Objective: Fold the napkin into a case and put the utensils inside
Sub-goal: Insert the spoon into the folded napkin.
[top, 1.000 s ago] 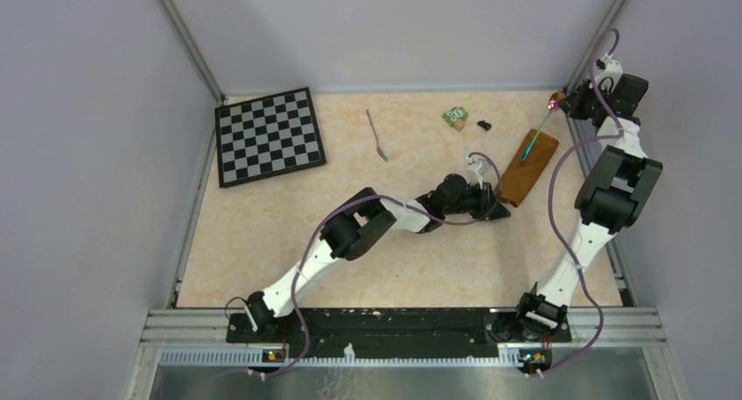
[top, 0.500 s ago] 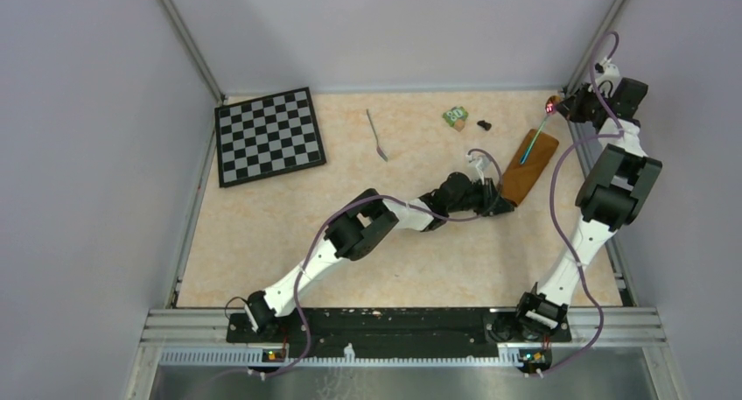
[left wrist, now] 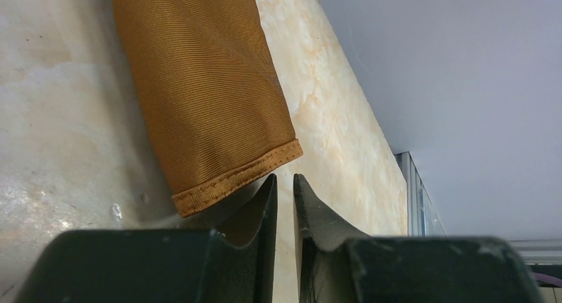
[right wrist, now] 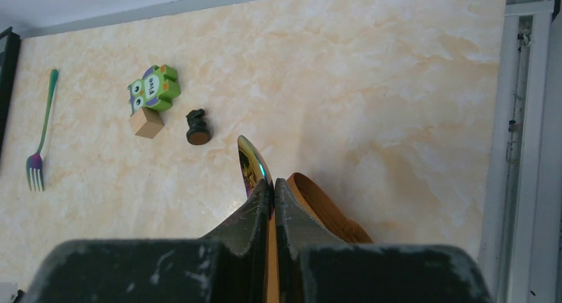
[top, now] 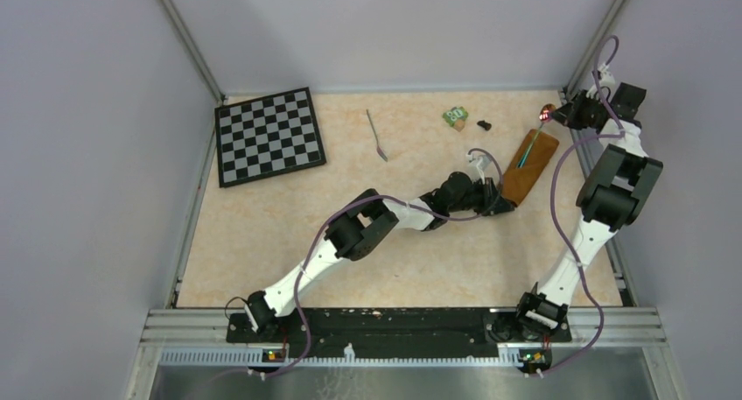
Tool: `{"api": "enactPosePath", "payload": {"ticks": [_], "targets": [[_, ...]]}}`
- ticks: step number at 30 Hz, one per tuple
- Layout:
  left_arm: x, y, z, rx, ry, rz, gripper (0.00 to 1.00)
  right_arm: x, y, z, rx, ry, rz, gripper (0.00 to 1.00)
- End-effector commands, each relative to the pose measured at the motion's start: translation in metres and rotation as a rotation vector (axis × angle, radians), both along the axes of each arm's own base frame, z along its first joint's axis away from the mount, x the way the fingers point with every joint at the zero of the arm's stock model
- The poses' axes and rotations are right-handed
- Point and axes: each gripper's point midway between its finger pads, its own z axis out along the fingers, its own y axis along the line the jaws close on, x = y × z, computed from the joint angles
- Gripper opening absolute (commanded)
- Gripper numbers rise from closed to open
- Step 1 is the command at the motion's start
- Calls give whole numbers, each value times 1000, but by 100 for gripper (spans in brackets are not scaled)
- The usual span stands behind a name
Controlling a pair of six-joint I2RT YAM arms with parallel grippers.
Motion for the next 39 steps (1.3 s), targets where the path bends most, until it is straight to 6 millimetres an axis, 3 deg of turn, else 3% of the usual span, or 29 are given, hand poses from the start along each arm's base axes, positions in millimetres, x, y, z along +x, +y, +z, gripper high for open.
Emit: {"api": "enactPosePath", "payload": {"ticks": [1,11,22,39], "targets": [[5,-5,1,-19,-12,13,19,-6,3,-7,64,18,15,0],[5,-6,0,-21,-9,12,18,-21,10,-33,139,91,-44,0],[4,-6,-1,-21,-4,11,17,-33,20,-48,168,123,-47,0],[1,2,-1,-22,11,19,16,-27,35,-43,182,111,178,0]]}}
